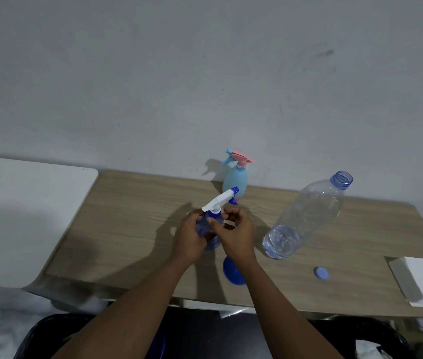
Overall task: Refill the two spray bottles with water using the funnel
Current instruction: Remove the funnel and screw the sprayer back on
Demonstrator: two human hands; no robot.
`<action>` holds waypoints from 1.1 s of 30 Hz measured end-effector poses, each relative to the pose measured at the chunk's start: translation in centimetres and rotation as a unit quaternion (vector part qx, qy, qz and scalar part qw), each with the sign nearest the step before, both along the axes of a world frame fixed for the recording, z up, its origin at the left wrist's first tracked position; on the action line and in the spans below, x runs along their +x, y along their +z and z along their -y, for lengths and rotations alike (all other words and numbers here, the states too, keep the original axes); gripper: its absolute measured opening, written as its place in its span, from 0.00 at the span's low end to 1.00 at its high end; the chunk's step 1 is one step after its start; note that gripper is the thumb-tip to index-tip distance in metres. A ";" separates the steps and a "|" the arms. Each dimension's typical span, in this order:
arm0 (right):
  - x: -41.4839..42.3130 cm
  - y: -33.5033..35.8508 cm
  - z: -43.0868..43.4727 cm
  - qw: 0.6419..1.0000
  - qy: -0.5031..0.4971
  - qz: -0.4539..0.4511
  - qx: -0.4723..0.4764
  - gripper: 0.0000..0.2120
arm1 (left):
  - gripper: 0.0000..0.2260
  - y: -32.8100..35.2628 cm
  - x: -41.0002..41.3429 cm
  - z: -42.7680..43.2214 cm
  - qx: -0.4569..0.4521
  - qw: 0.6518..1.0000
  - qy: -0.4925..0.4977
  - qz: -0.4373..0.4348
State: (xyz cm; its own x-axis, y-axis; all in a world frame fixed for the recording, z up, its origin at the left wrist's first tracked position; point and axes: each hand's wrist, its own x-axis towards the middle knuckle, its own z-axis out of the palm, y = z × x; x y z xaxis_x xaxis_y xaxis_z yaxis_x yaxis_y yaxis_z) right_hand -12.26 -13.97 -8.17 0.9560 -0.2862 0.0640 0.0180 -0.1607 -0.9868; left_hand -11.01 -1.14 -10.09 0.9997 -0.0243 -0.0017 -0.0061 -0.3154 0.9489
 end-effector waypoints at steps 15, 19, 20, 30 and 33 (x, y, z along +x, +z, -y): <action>0.0 0.3 -0.2 1.000 0.004 0.006 -0.009 0.14 | 0.21 -0.6 0.4 -0.3 0.001 1.000 0.007 0.004; 0.2 0.3 -0.2 1.000 0.021 0.004 -0.012 0.19 | 0.20 -0.7 0.4 -0.3 0.012 1.000 0.003 0.007; 0.5 0.3 -0.4 0.999 0.031 0.005 -0.033 0.18 | 0.20 -0.8 0.4 -0.3 0.012 1.000 0.005 0.011; 0.8 0.2 -2.2 0.996 -0.056 0.003 -0.076 0.09 | 0.19 -0.7 0.3 -0.3 0.048 0.998 0.006 0.029; 0.5 0.3 -2.8 0.993 -0.087 0.017 -0.075 0.08 | 0.19 -0.3 0.3 -0.3 0.042 0.999 -0.002 0.029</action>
State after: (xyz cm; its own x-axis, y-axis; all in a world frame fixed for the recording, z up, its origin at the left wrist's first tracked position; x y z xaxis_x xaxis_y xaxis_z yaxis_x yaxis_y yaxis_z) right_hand -11.71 -11.19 -7.91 0.8891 -0.4326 0.1496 0.0096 -0.3092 -0.9509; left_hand -10.73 -0.88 -10.34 0.9981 -0.0302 0.0546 -0.0621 -0.3929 0.9175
